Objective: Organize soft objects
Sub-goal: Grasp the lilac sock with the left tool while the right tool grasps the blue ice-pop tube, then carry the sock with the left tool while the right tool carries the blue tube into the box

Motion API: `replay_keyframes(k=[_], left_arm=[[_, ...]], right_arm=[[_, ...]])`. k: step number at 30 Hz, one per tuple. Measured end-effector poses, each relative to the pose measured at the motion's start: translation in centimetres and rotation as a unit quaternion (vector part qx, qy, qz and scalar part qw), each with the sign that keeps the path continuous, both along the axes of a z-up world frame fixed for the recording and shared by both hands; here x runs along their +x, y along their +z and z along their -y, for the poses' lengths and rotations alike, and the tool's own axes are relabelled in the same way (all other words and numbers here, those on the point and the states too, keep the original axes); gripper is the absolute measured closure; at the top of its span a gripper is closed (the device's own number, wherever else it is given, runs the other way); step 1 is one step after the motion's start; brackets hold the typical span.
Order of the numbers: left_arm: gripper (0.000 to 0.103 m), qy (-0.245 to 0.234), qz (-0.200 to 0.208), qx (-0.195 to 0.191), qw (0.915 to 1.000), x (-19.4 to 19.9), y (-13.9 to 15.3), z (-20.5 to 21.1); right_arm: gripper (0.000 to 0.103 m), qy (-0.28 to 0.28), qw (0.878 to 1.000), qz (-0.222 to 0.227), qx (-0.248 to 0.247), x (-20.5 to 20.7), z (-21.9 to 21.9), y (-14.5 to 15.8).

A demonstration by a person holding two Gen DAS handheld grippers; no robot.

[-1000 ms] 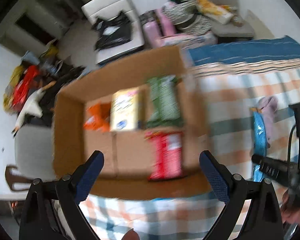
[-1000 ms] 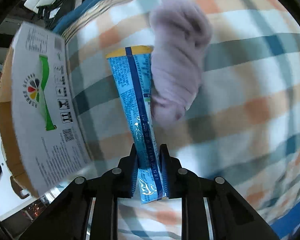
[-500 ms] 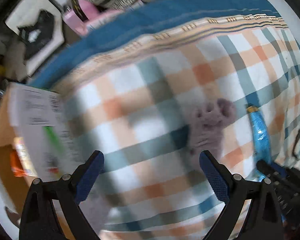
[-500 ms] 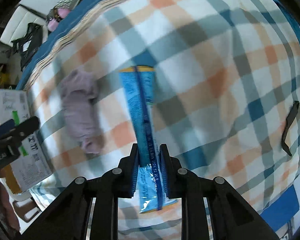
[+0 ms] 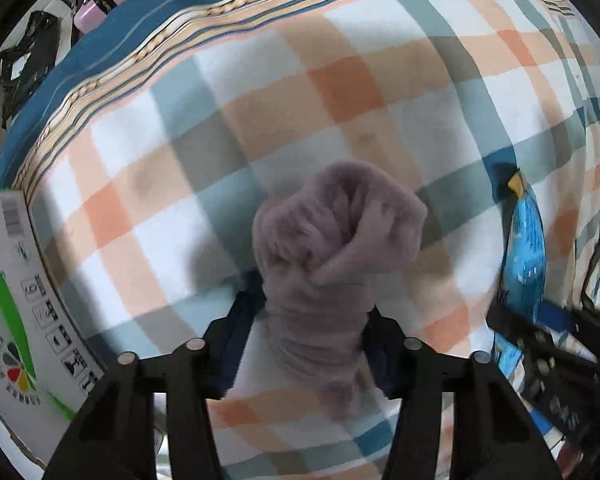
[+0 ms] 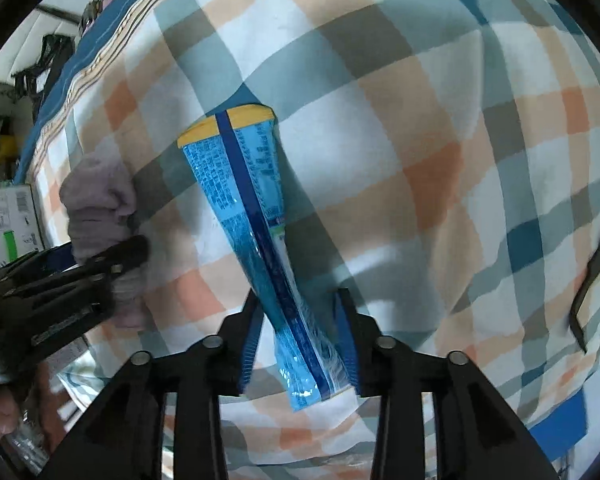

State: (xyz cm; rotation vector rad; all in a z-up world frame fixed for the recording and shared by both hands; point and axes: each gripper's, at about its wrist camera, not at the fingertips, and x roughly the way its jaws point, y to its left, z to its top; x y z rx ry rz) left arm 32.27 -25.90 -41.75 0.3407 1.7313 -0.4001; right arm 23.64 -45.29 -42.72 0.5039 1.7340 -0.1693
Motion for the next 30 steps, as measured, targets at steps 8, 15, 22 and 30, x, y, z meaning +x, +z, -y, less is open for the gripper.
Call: replay_keyframes(k=[8,15,22,30], left_arm=[[0.054,-0.008,0.019,0.017,0.9996,-0.8,-0.5,0.8],[0.065,0.005,0.031,0.007,0.9995,-2.5,1.0,0.6],[0.066,0.018,0.055,-0.011,0.9982,-4.5,4.0,-1.2],[0.066,0.035,0.097,-0.055,0.9931,-7.2,10.6,-4.9]], right_arm=[[0.047,0.025,0.999,-0.035,-0.013,2.5,-2.0,-1.7],[0.077,0.028,0.998,-0.041,-0.026,2.9,-3.8,-1.2],[0.085,0.035,0.999,-0.006,-0.026,0.9,-5.3,1.8],[0.087,0.047,0.998,0.044,-0.001,-1.6,-7.0,7.1]])
